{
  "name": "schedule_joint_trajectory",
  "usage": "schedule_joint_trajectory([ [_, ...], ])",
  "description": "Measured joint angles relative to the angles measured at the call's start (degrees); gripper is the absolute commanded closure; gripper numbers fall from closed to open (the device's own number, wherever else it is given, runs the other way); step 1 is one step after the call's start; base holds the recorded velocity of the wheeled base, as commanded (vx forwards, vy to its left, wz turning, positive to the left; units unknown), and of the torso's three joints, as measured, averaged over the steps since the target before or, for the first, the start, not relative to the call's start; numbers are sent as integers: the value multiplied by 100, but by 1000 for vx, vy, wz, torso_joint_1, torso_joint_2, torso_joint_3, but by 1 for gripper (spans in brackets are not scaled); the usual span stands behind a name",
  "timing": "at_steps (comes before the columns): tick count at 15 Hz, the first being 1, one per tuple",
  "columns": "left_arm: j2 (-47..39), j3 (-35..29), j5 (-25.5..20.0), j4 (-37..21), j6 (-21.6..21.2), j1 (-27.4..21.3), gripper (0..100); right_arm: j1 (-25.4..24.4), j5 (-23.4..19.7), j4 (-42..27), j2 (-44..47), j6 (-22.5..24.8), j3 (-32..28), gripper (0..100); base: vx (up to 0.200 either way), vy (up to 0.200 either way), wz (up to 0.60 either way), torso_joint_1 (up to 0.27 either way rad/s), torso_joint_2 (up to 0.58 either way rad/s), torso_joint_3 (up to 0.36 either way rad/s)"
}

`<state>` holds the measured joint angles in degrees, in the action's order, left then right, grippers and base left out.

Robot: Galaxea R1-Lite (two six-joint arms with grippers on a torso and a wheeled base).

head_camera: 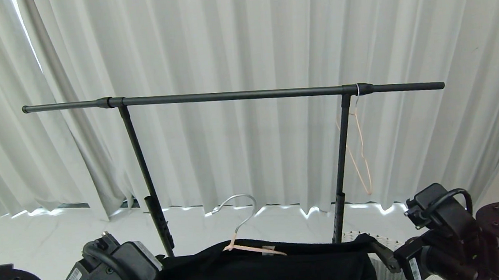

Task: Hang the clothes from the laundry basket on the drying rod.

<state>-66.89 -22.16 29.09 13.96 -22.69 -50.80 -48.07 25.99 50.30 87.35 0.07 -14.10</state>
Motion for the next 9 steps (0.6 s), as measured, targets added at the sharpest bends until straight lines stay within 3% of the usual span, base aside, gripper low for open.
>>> schedule_joint_trajectory([
  [4, -406, 20, 169, 1359, 137, 174, 100, -278, -265, 1, -16, 115, -28, 0, 0, 0, 0, 0, 0, 0],
  [6, -640, 23, 182, 1688, 238, 188, 100, -553, -427, 1, -22, 116, -41, 0, 0, 0, 0, 0, 0, 0],
  [9, -819, 41, 173, 1741, 317, 172, 100, -1103, -653, 1, -110, 216, -44, 0, 0, 0, 0, 0, 0, 0],
])
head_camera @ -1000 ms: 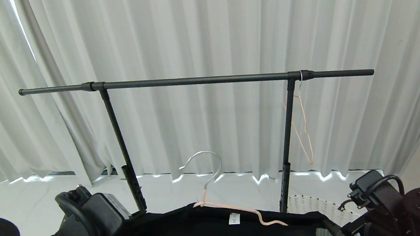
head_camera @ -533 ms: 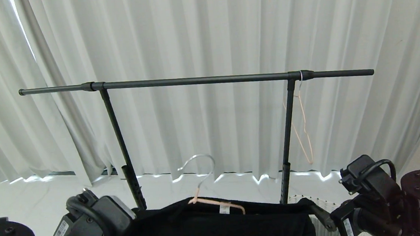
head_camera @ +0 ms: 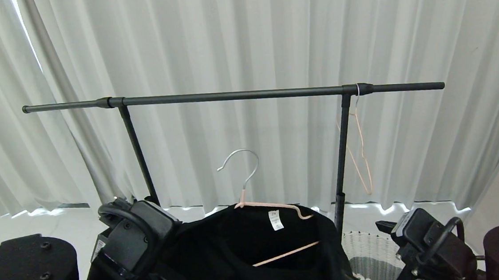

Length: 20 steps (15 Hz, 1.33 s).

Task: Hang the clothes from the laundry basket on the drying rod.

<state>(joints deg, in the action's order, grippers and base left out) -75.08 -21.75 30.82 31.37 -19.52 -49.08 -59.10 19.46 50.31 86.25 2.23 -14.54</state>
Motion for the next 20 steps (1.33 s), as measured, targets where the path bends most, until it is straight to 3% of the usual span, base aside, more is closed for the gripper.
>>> schedule_joint_trajectory([
  [4, -30, 65, -37, 9, 301, -238, 100, -173, -273, -1, -119, 72, -130, 0, 0, 0, 0, 0, 0, 0],
  [7, 13, 265, -96, 11, 419, -784, 100, -180, -567, -74, -100, 414, -358, 0, 0, 0, 0, 0, 0, 0],
  [10, 78, 419, -96, 418, 414, -1228, 100, -184, -1200, -663, -94, 595, -662, 0, 0, 0, 0, 0, 0, 0],
  [13, 116, 566, -121, 928, 294, -1457, 100, -316, -1840, -1424, -105, 628, -1119, 0, 0, 0, 0, 0, 0, 0],
  [16, 256, 769, -400, 1034, -268, -1519, 100, -352, -1997, -2037, -133, 635, -1497, 0, 0, 0, 0, 0, 0, 0],
  [20, 369, 802, -490, 1045, -325, -1523, 100, -427, -2071, -2363, -166, 624, -1613, 0, 0, 0, 0, 0, 0, 0],
])
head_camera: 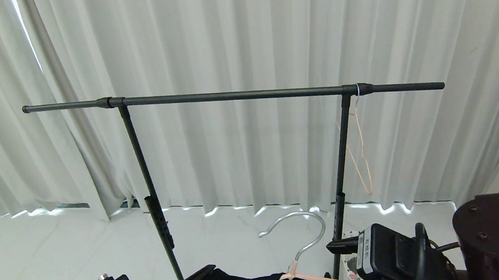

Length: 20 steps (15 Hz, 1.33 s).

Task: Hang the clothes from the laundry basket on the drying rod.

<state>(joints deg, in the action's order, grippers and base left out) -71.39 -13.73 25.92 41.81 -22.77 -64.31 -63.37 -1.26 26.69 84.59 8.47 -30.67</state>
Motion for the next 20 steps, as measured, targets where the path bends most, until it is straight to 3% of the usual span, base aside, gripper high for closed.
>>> schedule_joint_trajectory([
  [4, 28, -10, -2, 1, -7, -5, 100, -17, -5, -294, -30, -16, -11, 0, 0, 0, 0, 0, 0, 0],
  [5, 30, -20, -2, 1, -7, -2, 100, -17, -5, -347, -48, -21, 0, 100, 0, 0, 0, 0, 0, 0],
  [13, -13, -90, 2, 235, -22, -107, 100, 0, 20, -382, -85, -32, -11, 100, 0, 0, 0, 0, 0, 0],
  [14, -16, -90, 0, 247, -66, -107, 0, 9, 28, -382, -96, -27, -9, 100, 0, 0, 0, 0, 0, 0],
  [20, 17, -68, -4, 257, -106, -94, 0, 232, 83, -485, -254, 1, 13, 100, 0, 0, 0, 0, 0, 0],
])
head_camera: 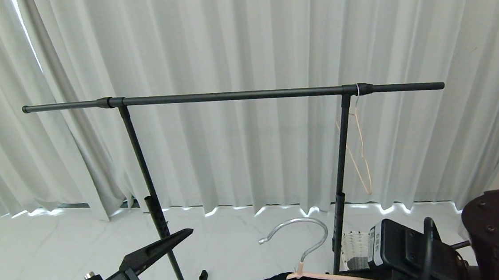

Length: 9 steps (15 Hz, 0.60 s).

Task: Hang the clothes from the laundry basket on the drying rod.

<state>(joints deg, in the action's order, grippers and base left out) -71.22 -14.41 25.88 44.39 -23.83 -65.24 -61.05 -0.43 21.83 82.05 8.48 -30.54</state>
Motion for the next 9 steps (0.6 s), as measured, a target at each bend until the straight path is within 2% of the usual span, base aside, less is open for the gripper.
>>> schedule_joint_trajectory([
  [3, 61, 55, 6, -5, 11, 22, 0, 229, 133, -185, -140, 32, 11, 100, 0, 0, 0, 0, 0, 0],
  [6, 217, 196, 11, -10, 20, 182, 0, 695, 166, -288, -400, 312, 138, 100, 0, 0, 0, 0, 0, 0],
  [9, 433, 524, 9, -11, 40, 406, 0, 975, 151, -308, -640, 383, 246, 100, 0, 0, 0, 0, 0, 0],
])
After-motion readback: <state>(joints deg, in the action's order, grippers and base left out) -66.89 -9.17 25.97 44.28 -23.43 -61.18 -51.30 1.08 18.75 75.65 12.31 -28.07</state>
